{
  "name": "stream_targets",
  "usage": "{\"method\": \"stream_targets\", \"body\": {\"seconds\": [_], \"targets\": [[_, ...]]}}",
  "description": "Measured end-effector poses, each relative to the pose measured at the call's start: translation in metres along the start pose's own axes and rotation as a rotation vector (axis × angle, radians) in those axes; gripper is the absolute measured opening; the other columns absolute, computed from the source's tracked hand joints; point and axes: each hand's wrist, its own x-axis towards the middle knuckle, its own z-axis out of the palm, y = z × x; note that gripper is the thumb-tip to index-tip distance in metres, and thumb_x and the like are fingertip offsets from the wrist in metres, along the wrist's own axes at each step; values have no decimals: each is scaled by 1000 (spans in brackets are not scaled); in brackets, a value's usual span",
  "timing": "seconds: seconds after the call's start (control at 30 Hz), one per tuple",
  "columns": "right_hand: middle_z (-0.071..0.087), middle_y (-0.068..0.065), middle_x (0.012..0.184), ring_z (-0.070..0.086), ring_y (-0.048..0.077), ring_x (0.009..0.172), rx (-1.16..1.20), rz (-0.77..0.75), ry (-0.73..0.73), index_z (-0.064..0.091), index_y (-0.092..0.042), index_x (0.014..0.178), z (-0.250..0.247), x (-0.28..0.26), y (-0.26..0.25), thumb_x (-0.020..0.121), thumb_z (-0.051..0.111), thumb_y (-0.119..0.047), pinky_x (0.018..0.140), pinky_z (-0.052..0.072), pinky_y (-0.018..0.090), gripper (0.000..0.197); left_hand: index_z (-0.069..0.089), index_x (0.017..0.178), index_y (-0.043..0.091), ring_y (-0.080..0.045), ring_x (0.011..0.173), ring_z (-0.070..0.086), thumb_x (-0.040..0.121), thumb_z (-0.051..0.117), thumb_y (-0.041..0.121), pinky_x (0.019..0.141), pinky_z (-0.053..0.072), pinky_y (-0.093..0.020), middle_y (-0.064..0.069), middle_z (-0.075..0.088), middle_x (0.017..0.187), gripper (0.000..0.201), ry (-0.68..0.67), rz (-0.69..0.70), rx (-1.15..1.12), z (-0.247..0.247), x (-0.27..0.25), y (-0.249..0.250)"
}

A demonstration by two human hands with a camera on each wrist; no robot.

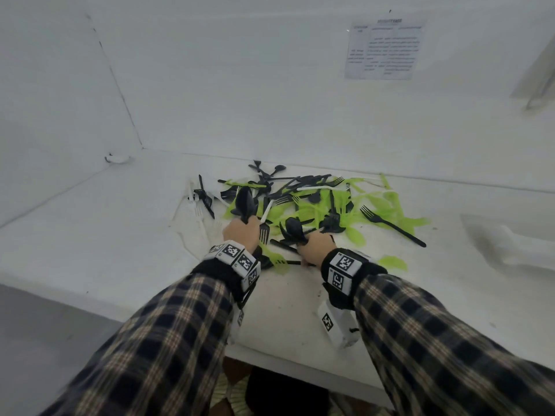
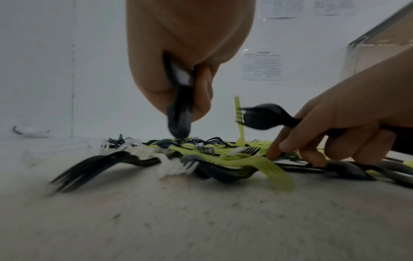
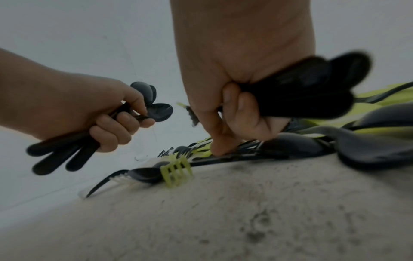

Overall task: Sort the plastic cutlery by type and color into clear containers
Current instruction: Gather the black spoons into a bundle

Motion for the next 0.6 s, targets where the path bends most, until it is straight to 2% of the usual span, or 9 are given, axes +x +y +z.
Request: {"method": "stream_targets", "body": {"seconds": [0.03,0.07,0.17,0.23,0.33,0.4,0.47,0.53,0.6], "targets": [[63,15,115,59,30,107,-73,-3,-10,60,-3,112,1,-1,-3,94,48,-20,84,48,31,27,60,111,-6,-31,91,53,94,43,28,73,35,-30,-23,61,111,41,6,-2,7,-2,1,-2],[62,14,117,58,30,109,-122,1,-23,58,-2,115,2,-3,-6,94,47,-18,81,48,30,29,60,112,-5,-31,92,52,94,43,27,74,35,-30,-22,61,111,41,13,-6,4,-4,1,-5],[62,13,109,58,28,107,-216,-38,-19,57,-5,116,4,-1,-10,93,47,-19,60,39,22,29,61,109,-5,-35,100,56,94,44,26,77,40,-33,-23,62,109,38,26,-3,2,-7,3,-8],[61,13,103,59,28,101,-251,-58,-41,58,-5,112,3,1,-14,92,51,-24,63,39,23,28,63,104,-5,-35,98,57,94,44,25,75,40,-33,-23,64,104,37,33,5,0,-9,6,-9],[55,10,91,54,26,85,-318,-107,-106,56,-10,97,1,3,-16,90,56,-27,70,40,26,19,63,100,-5,-35,95,58,93,45,24,72,39,-32,-20,61,91,35,31,23,-9,-10,9,-7],[59,9,96,59,28,94,-336,-135,-126,58,-11,101,1,5,-16,91,54,-25,72,40,26,17,63,101,-6,-36,95,58,93,44,25,75,42,-34,-21,62,95,36,20,27,-5,-10,11,-5],[62,13,113,59,29,106,-353,-139,-124,57,-7,117,-1,5,-17,93,51,-23,78,44,29,30,62,104,-5,-35,93,57,94,44,25,76,42,-34,-22,63,101,36,8,32,-6,-11,15,-3],[58,13,122,56,29,112,-354,-148,-105,51,-9,128,-6,4,-19,94,49,-22,83,44,32,36,61,106,-3,-31,84,52,94,44,25,74,39,-32,-20,60,97,35,-3,32,3,-12,20,0],[58,12,122,56,28,112,-365,-166,-102,52,-9,127,-13,3,-20,95,47,-20,83,44,31,35,61,104,-1,-28,80,47,94,44,26,72,36,-30,-17,56,92,33,-16,40,19,-13,24,2]]}}
